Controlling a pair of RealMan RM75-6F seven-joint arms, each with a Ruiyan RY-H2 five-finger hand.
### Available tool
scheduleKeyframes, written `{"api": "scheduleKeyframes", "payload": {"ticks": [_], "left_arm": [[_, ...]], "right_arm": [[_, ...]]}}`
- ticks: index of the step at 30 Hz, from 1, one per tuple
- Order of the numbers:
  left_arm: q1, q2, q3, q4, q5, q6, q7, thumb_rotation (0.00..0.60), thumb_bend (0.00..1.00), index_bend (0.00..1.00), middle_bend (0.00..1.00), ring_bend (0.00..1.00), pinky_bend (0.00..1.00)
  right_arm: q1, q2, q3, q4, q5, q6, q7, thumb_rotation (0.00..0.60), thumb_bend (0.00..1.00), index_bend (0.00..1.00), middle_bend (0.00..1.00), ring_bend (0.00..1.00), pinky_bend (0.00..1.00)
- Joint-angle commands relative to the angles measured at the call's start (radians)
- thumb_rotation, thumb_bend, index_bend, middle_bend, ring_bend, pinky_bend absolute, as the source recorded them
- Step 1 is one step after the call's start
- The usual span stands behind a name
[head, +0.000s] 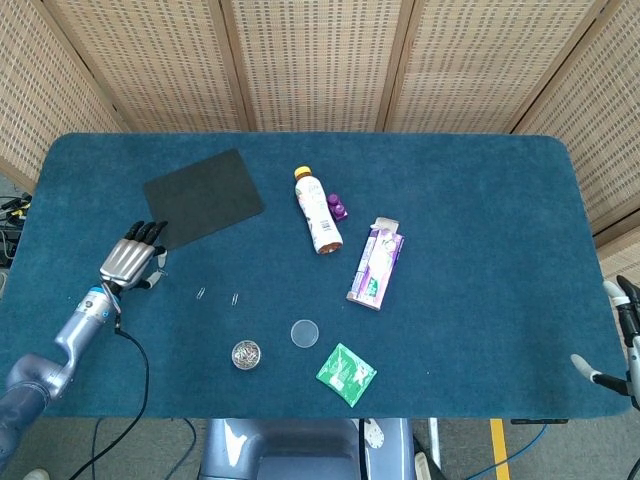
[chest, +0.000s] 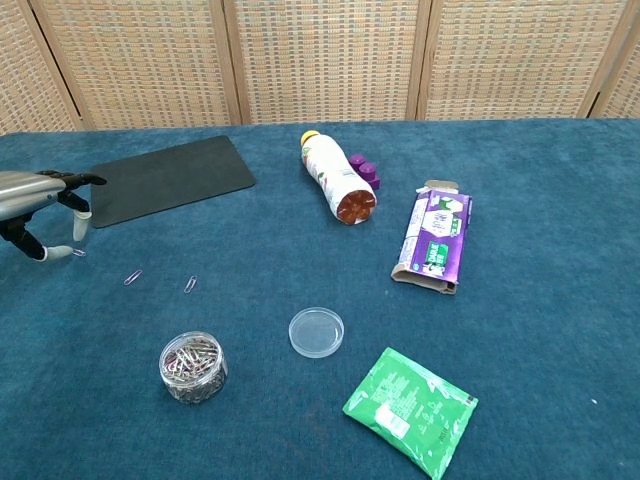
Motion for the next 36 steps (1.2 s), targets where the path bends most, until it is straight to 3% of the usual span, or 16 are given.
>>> {"api": "scheduleKeyframes", "payload": {"ticks": [1,29,36], "left_arm": [[-0.002,-0.007,0.001,0.011,-0.001,-0.012,-0.004,0.600,0.36,0.54,0.00,0.00,0.00],[-0.010,-0.051,0.012,0.072,0.006,-0.049,-0.029,0.600,0.37,0.55,0.00,0.00,0.00],[-0.012,-0.055,0.012,0.074,0.007,-0.045,-0.030,0.600,0.42,0.67,0.00,0.00,0.00]], "right_arm": [[0.000,-0.001,0.000,0.000,0.001,-0.001,-0.002,0.600,0.00,0.01,0.00,0.00,0.00],[0.003,-0.003,0.000,0.000,0.003,-0.010,-0.005,0.600,0.00,0.01,0.00,0.00,0.00],[0.004,-0.002,0.000,0.000,0.003,-0.010,-0.002,0.600,0.00,0.01,0.00,0.00,0.00]]}}
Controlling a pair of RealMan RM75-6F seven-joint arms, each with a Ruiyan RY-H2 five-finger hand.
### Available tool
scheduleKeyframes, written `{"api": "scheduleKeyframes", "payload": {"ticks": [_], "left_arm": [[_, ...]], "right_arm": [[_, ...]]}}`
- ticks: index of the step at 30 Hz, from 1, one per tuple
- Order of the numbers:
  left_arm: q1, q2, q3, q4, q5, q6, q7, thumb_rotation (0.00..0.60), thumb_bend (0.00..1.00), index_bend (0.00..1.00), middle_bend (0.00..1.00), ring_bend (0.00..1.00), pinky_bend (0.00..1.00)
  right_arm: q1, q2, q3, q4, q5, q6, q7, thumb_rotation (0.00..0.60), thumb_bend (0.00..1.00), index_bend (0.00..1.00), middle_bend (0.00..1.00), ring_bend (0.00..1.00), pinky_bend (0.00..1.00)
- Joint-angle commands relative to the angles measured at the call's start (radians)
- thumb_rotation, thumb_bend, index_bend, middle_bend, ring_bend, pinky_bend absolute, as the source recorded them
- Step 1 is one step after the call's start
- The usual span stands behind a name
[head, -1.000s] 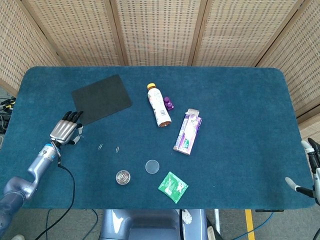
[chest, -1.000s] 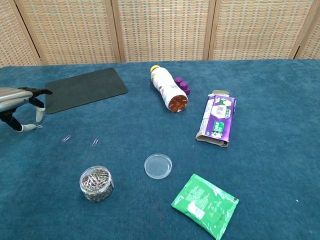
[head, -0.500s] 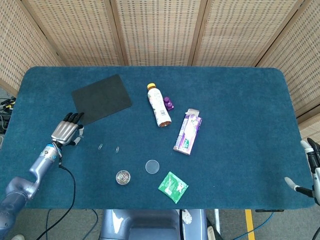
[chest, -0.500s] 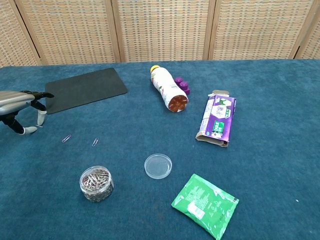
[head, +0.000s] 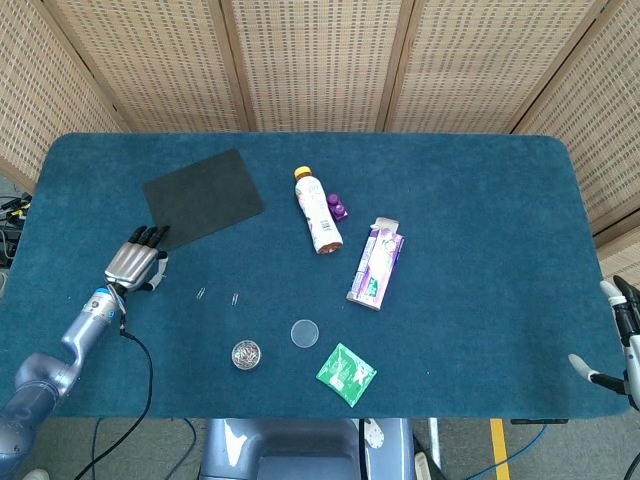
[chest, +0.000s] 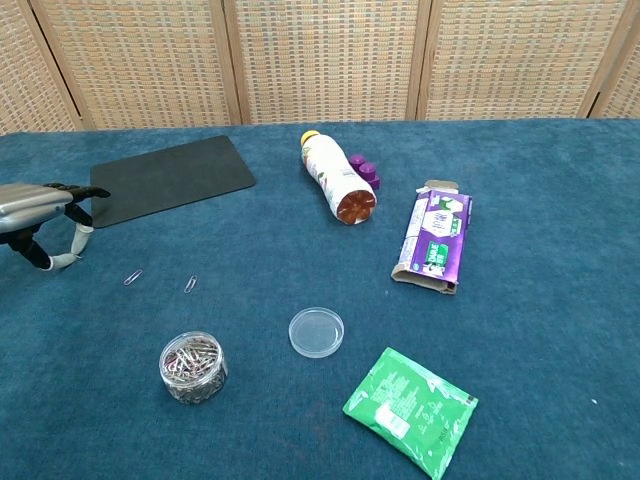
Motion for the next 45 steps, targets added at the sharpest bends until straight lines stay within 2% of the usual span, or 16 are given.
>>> {"api": "scheduleKeyframes", "payload": {"ticks": [1,12,15,18,25,31,38,42,45], "left_arm": [[0.000,-0.001,0.000,0.001,0.000,0.000,0.001,0.600,0.43,0.69,0.00,0.00,0.00],[0.001,0.005,-0.004,-0.007,0.000,0.020,0.002,0.600,0.46,0.71,0.00,0.00,0.00],[0.004,0.020,-0.006,-0.023,0.004,0.055,-0.006,0.600,0.46,0.71,0.00,0.00,0.00],[0.009,0.053,-0.006,-0.067,0.019,0.133,-0.018,0.600,0.46,0.71,0.00,0.00,0.00],[0.016,0.160,0.010,-0.261,0.088,0.335,0.011,0.600,0.46,0.71,0.00,0.00,0.00],[0.014,0.261,0.061,-0.535,0.187,0.437,0.124,0.600,0.46,0.72,0.00,0.00,0.00],[0.004,0.341,0.109,-0.829,0.242,0.389,0.323,0.600,0.46,0.72,0.00,0.00,0.00],[0.003,0.343,0.126,-0.911,0.248,0.350,0.359,0.600,0.46,0.72,0.00,0.00,0.00],[0.004,0.330,0.129,-0.931,0.249,0.333,0.376,0.600,0.46,0.72,0.00,0.00,0.00]], "right_arm": [[0.000,0.000,0.000,0.000,0.000,0.000,0.001,0.600,0.00,0.01,0.00,0.00,0.00],[-0.001,0.001,-0.001,0.001,-0.003,0.003,0.003,0.600,0.00,0.01,0.00,0.00,0.00],[-0.003,0.002,-0.001,0.000,-0.005,0.006,0.006,0.600,0.00,0.01,0.00,0.00,0.00],[-0.004,0.004,-0.002,0.000,-0.008,0.009,0.010,0.600,0.00,0.01,0.00,0.00,0.00],[-0.008,0.008,-0.004,0.000,-0.016,0.017,0.021,0.600,0.00,0.01,0.00,0.00,0.00],[-0.011,0.009,-0.007,0.002,-0.023,0.024,0.028,0.600,0.00,0.01,0.00,0.00,0.00],[-0.013,0.012,-0.006,0.009,-0.023,0.029,0.044,0.600,0.00,0.01,0.00,0.00,0.00],[-0.014,0.014,-0.006,0.013,-0.023,0.031,0.054,0.600,0.00,0.01,0.00,0.00,0.00],[-0.014,0.015,-0.007,0.014,-0.026,0.030,0.057,0.600,0.00,0.01,0.00,0.00,0.00]]}}
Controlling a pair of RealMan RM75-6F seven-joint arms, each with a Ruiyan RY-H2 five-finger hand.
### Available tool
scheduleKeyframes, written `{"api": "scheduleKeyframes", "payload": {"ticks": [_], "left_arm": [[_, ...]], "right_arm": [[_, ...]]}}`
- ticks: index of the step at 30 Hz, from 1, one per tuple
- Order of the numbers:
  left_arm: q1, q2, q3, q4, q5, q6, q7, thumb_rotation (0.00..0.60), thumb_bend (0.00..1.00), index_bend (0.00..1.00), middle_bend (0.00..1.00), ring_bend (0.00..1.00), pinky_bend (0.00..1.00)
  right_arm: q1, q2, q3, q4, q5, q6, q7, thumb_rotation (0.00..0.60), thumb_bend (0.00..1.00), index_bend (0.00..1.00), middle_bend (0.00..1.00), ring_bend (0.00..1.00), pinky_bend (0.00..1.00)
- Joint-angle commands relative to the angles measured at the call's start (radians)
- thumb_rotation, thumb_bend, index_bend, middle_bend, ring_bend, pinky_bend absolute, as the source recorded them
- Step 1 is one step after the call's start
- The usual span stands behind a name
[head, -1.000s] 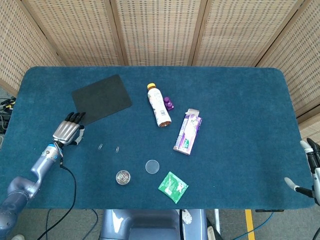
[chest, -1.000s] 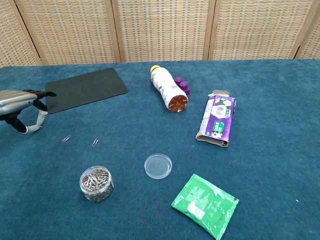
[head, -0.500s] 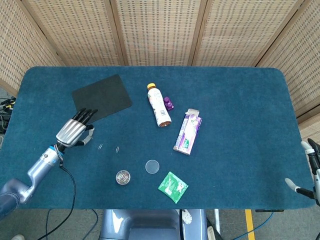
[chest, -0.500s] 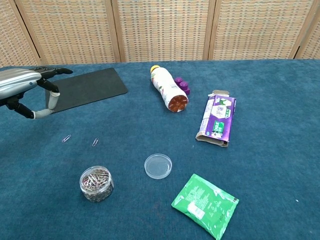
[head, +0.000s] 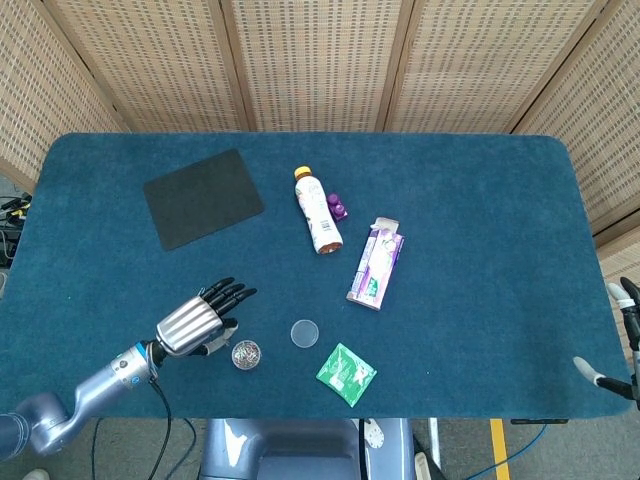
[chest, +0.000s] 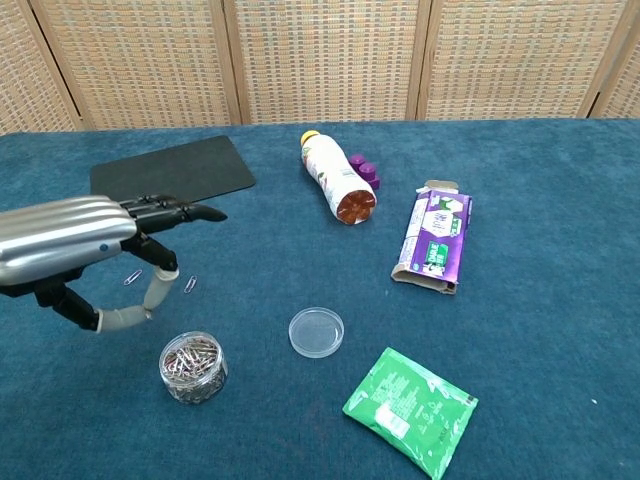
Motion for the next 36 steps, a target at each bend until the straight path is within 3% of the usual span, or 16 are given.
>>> {"api": "scheduleKeyframes", "payload": {"ticks": [1,27,30,36], "left_arm": [[-0.001,-0.005,0.016,-0.035,0.011,-0.034,0.033,0.600,0.46,0.72,0.00,0.00,0.00],[0.006,-0.087,-0.018,0.021,-0.033,-0.091,0.029,0.600,0.46,0.71,0.00,0.00,0.00],[0.005,-0.091,-0.019,0.026,-0.032,-0.092,0.027,0.600,0.45,0.60,0.00,0.00,0.00],[0.002,-0.084,-0.022,0.019,-0.031,-0.089,0.008,0.600,0.25,0.18,0.00,0.00,0.00]], "right_arm": [[0.000,0.000,-0.001,0.001,-0.002,0.000,0.002,0.600,0.00,0.01,0.00,0.00,0.00],[0.000,0.002,-0.001,0.003,-0.004,0.003,0.010,0.600,0.00,0.01,0.00,0.00,0.00],[-0.001,0.003,-0.001,0.003,-0.004,0.003,0.010,0.600,0.00,0.01,0.00,0.00,0.00],[-0.001,0.004,-0.001,0.003,-0.004,0.004,0.013,0.600,0.00,0.01,0.00,0.00,0.00]]}}
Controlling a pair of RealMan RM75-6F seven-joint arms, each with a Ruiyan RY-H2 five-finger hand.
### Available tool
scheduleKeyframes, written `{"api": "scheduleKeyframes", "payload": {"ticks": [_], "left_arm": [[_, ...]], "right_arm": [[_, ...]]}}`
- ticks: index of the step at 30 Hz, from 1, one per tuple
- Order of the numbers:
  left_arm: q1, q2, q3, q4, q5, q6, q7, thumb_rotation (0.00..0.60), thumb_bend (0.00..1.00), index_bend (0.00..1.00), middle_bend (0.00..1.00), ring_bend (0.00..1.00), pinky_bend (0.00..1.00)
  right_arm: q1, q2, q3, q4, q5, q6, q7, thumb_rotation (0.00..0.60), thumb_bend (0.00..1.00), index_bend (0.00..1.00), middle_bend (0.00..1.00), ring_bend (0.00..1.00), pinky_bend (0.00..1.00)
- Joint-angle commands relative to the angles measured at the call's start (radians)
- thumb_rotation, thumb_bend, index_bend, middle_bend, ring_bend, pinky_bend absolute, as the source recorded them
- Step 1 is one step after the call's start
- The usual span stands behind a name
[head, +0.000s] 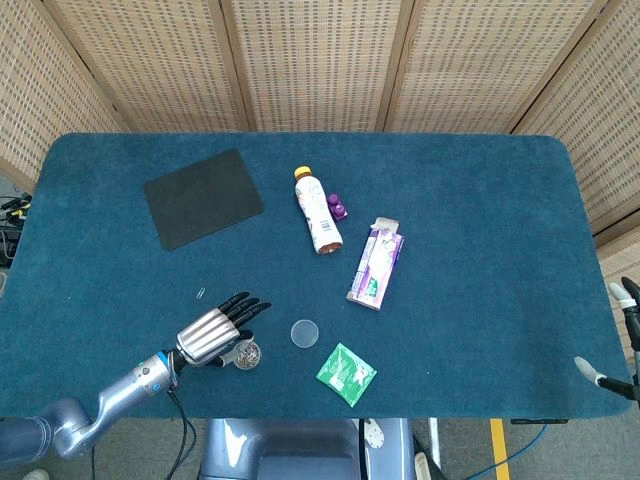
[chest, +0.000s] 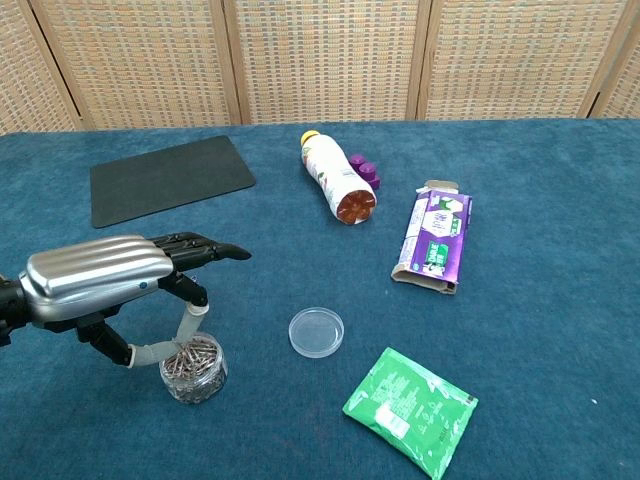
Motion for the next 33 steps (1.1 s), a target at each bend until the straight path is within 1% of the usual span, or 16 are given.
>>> {"api": "scheduleKeyframes", "payload": {"ticks": [1,2,4,5,10,15,16,17,18,19,20,22,26,28,29,33], "left_arm": [[0.000,0.008,-0.002,-0.007,0.007,0.015,-0.016,0.600,0.23,0.12,0.00,0.00,0.00],[0.000,0.010,-0.002,-0.008,0.010,0.021,-0.020,0.600,0.22,0.06,0.00,0.00,0.00],[0.001,0.018,-0.003,-0.011,0.018,0.040,-0.036,0.600,0.20,0.01,0.00,0.00,0.00],[0.002,0.022,-0.004,-0.013,0.021,0.050,-0.047,0.600,0.19,0.00,0.00,0.00,0.00],[0.011,0.056,-0.020,-0.032,0.031,0.116,-0.088,0.600,0.19,0.00,0.00,0.00,0.00],[0.045,0.137,-0.059,-0.086,0.003,0.212,-0.109,0.600,0.15,0.00,0.00,0.00,0.00],[0.064,0.167,-0.070,-0.105,-0.015,0.241,-0.108,0.600,0.15,0.00,0.00,0.00,0.00],[0.149,0.223,-0.123,-0.136,-0.118,0.349,-0.057,0.600,0.13,0.00,0.00,0.00,0.00],[0.205,0.250,-0.139,-0.193,-0.178,0.401,-0.022,0.600,0.12,0.00,0.00,0.00,0.00],[0.237,0.275,-0.142,-0.248,-0.215,0.418,0.011,0.600,0.10,0.00,0.00,0.00,0.00],[0.275,0.312,-0.146,-0.311,-0.277,0.427,0.057,0.600,0.09,0.00,0.00,0.00,0.00],[0.317,0.368,-0.142,-0.397,-0.341,0.433,0.137,0.600,0.07,0.00,0.00,0.00,0.00],[0.383,0.436,-0.129,-0.490,-0.413,0.457,0.221,0.600,0.07,0.00,0.00,0.00,0.00],[0.428,0.467,-0.116,-0.530,-0.438,0.474,0.202,0.600,0.07,0.00,0.00,0.00,0.00],[0.447,0.479,-0.110,-0.536,-0.433,0.482,0.181,0.600,0.07,0.00,0.00,0.00,0.00],[0.482,0.490,-0.103,-0.526,-0.409,0.493,0.133,0.600,0.07,0.00,0.00,0.00,0.00]], "right_arm": [[0.000,0.001,0.001,0.000,0.001,0.001,0.002,0.600,0.00,0.01,0.00,0.00,0.00],[0.000,0.001,0.001,0.001,0.001,0.001,0.003,0.600,0.00,0.01,0.00,0.00,0.00],[-0.001,0.001,0.000,0.001,0.000,0.002,0.004,0.600,0.00,0.01,0.00,0.00,0.00],[-0.001,0.001,0.000,0.001,-0.001,0.002,0.004,0.600,0.00,0.01,0.00,0.00,0.00],[-0.003,0.003,-0.001,-0.001,-0.005,0.007,0.006,0.600,0.00,0.01,0.00,0.00,0.00],[-0.003,0.003,-0.002,-0.001,-0.008,0.009,0.006,0.600,0.00,0.01,0.00,0.00,0.00],[-0.004,0.003,-0.003,-0.002,-0.010,0.011,0.007,0.600,0.00,0.01,0.00,0.00,0.00],[-0.005,0.004,-0.003,-0.004,-0.015,0.016,0.009,0.600,0.00,0.01,0.00,0.00,0.00],[-0.006,0.005,-0.004,-0.004,-0.017,0.016,0.009,0.600,0.00,0.01,0.00,0.00,0.00],[-0.005,0.005,-0.005,-0.004,-0.018,0.016,0.009,0.600,0.00,0.01,0.00,0.00,0.00],[-0.005,0.005,-0.005,-0.004,-0.019,0.016,0.009,0.600,0.00,0.01,0.00,0.00,0.00],[-0.004,0.004,-0.006,-0.004,-0.019,0.013,0.007,0.600,0.00,0.01,0.00,0.00,0.00],[-0.001,0.003,-0.008,-0.003,-0.020,0.007,0.001,0.600,0.00,0.01,0.00,0.00,0.00],[-0.001,0.002,-0.009,-0.002,-0.023,0.008,-0.005,0.600,0.00,0.01,0.00,0.00,0.00],[-0.001,0.000,-0.010,-0.002,-0.025,0.009,-0.009,0.600,0.00,0.01,0.00,0.00,0.00],[-0.003,-0.001,-0.011,-0.004,-0.030,0.015,-0.016,0.600,0.00,0.01,0.00,0.00,0.00]]}}
